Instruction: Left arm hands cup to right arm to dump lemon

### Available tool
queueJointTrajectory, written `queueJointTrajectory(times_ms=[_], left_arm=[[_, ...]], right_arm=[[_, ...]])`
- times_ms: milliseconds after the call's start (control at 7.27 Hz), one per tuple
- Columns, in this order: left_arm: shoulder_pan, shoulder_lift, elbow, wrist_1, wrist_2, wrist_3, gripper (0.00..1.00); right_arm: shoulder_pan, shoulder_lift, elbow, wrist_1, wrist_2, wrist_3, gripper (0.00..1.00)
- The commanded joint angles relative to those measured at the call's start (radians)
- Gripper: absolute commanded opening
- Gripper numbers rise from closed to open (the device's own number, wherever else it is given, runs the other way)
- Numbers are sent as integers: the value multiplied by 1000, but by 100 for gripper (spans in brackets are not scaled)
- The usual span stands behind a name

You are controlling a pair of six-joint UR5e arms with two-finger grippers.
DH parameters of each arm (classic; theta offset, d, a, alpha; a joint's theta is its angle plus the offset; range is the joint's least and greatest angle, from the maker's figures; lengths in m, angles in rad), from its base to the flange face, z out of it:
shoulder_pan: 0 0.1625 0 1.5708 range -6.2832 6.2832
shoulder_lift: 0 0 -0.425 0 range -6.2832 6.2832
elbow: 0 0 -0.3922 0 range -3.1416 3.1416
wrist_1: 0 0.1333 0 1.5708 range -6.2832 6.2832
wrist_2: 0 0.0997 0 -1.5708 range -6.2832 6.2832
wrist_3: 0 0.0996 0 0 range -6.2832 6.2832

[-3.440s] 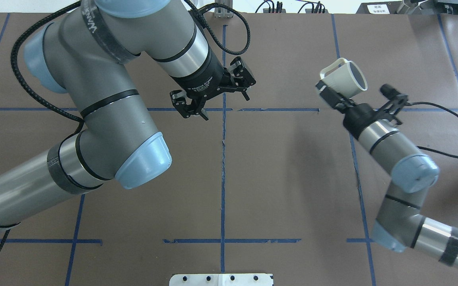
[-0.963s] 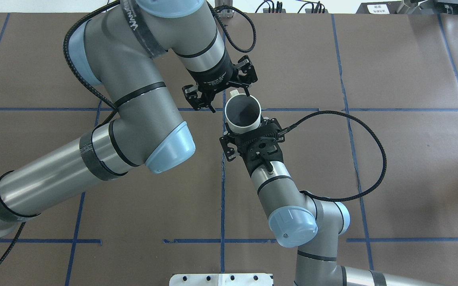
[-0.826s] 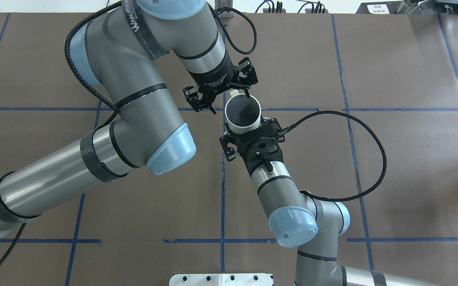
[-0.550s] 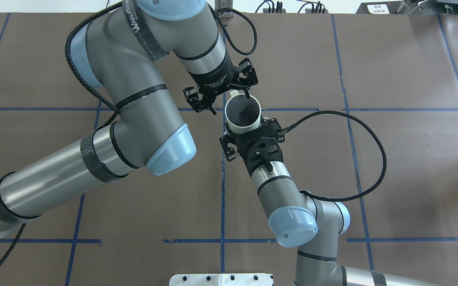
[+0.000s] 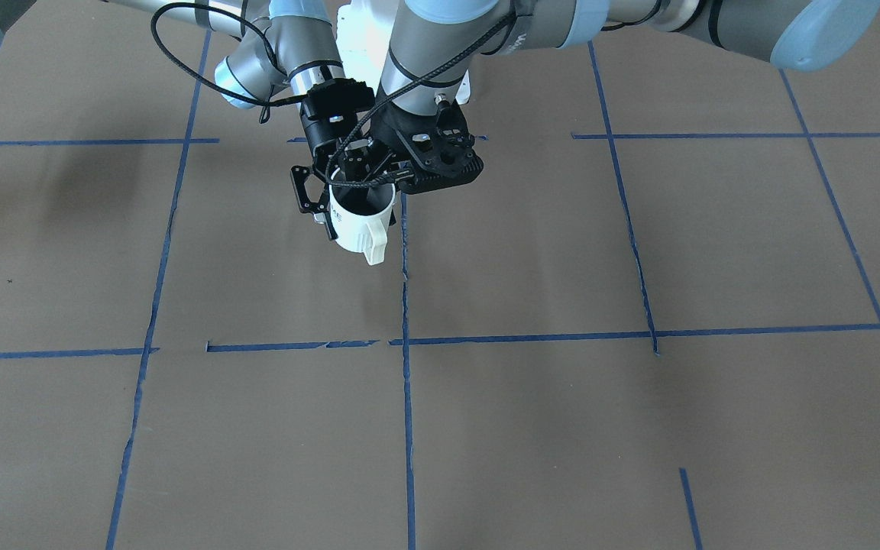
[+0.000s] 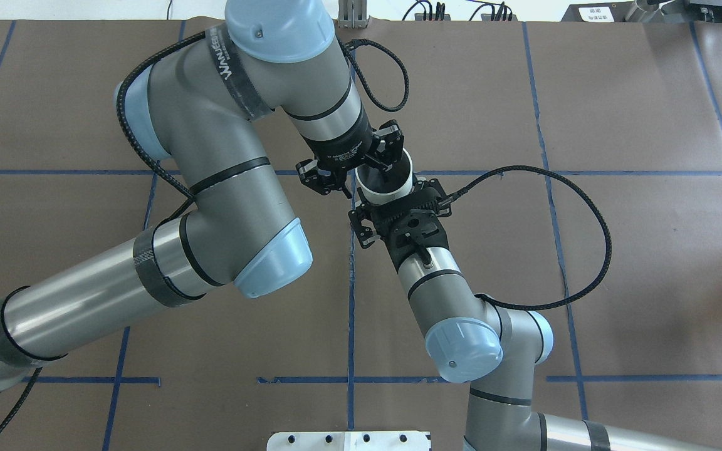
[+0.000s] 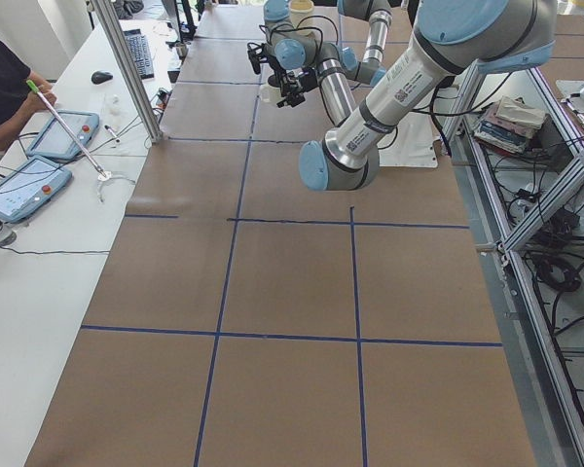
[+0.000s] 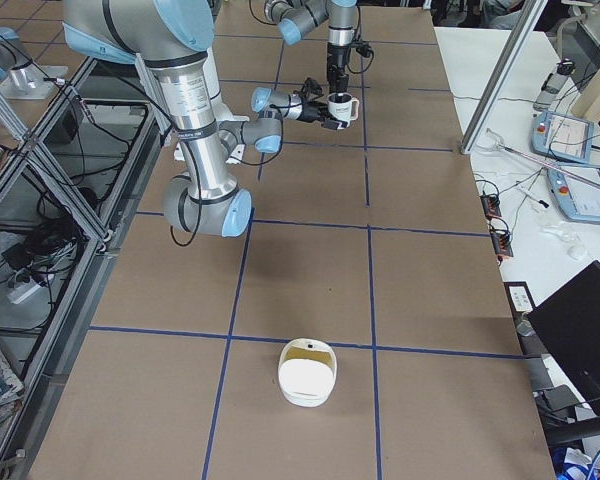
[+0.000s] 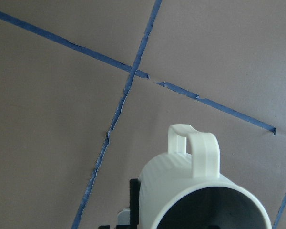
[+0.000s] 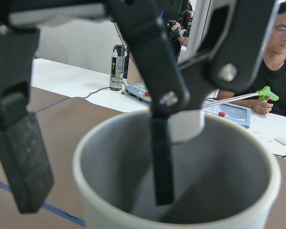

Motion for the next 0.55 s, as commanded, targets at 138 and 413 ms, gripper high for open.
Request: queueJointTrajectory(times_ms=[138, 413], left_arm=[[1, 1, -2, 43, 13, 0, 2], [1, -1, -11, 74, 14, 0, 0]], right_arm=[[3, -3, 1, -2, 0, -27, 36], [6, -4, 0, 2, 0, -85, 100]])
